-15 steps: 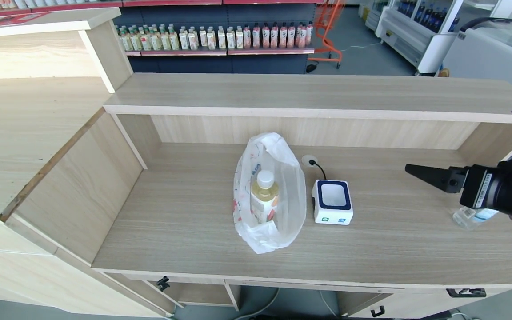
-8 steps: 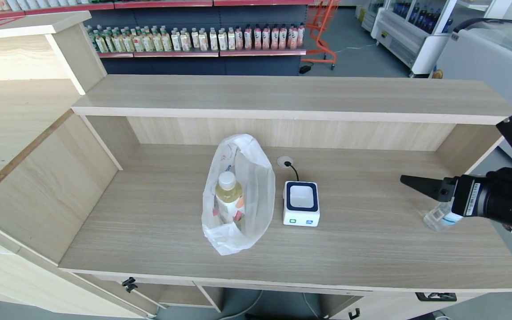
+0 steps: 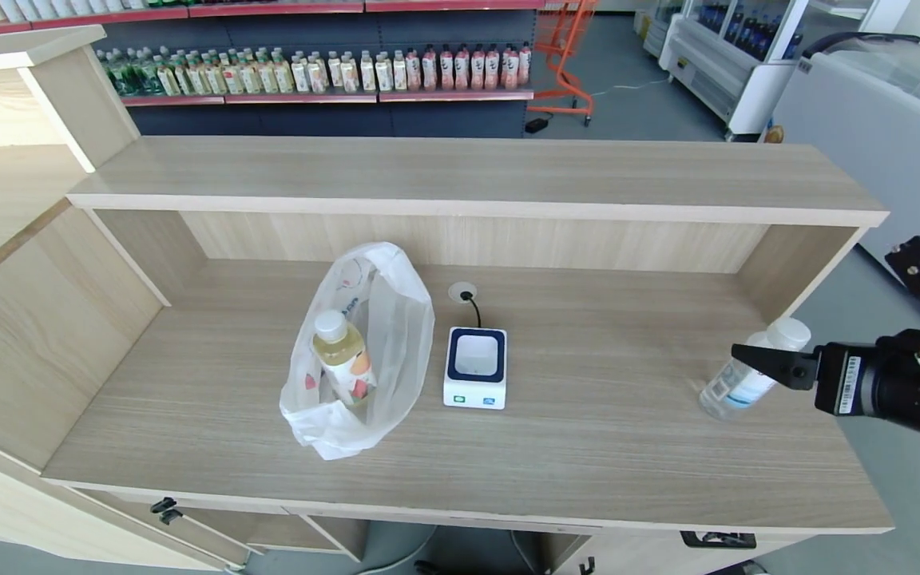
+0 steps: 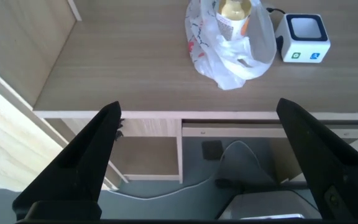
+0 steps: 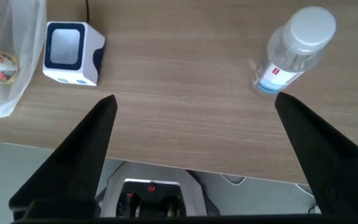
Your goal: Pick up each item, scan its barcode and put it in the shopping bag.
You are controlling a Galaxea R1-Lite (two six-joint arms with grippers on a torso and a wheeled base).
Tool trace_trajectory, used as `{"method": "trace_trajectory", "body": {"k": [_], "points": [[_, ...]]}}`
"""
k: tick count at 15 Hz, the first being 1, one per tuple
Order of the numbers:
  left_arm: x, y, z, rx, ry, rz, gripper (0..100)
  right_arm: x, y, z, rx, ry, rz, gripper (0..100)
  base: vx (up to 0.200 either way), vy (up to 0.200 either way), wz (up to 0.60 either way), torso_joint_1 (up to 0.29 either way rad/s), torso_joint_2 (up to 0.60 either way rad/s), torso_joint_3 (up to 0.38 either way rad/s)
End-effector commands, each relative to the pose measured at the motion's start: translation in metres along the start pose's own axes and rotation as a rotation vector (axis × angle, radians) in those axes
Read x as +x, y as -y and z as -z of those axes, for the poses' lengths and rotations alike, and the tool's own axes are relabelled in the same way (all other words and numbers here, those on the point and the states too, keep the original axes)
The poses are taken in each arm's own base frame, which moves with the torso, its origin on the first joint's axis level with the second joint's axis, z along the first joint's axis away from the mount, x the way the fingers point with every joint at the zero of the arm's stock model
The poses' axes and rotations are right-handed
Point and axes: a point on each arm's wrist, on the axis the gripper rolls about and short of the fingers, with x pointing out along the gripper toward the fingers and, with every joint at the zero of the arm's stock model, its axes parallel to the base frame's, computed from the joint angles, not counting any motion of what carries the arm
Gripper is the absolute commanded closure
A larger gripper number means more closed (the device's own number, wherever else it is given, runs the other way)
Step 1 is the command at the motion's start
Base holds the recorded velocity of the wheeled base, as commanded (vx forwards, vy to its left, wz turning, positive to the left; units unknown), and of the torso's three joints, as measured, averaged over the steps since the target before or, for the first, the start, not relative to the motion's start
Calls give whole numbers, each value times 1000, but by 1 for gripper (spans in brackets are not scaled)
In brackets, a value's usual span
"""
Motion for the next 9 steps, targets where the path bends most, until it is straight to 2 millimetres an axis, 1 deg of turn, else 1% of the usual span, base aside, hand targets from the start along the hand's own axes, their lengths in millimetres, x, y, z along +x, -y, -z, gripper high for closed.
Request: {"method": "trace_trajectory", "body": {"k": [1,4,6,7,9], "points": [[0,0,0,-1,0,1,0,-8,1,1,0,-13,5,0,0,-200,0,2,7,2],[0,0,0,-1,0,1,0,-21,4,10,-50,-96,24,0,0,-200,0,2,1,1],[0,0,0,-2,0,0,0,-22,5,13,-51,-118,32,0,0,-200,0,-2,2,0],[0,0,0,-2,0,1,0,-22,10,18,-57,-150,94,0,0,0,0,0,0,0],[0,0,0,-2,0,1,0,-17,11,23,-77,-176,151,0,0,0,0,0,0,0]]}}
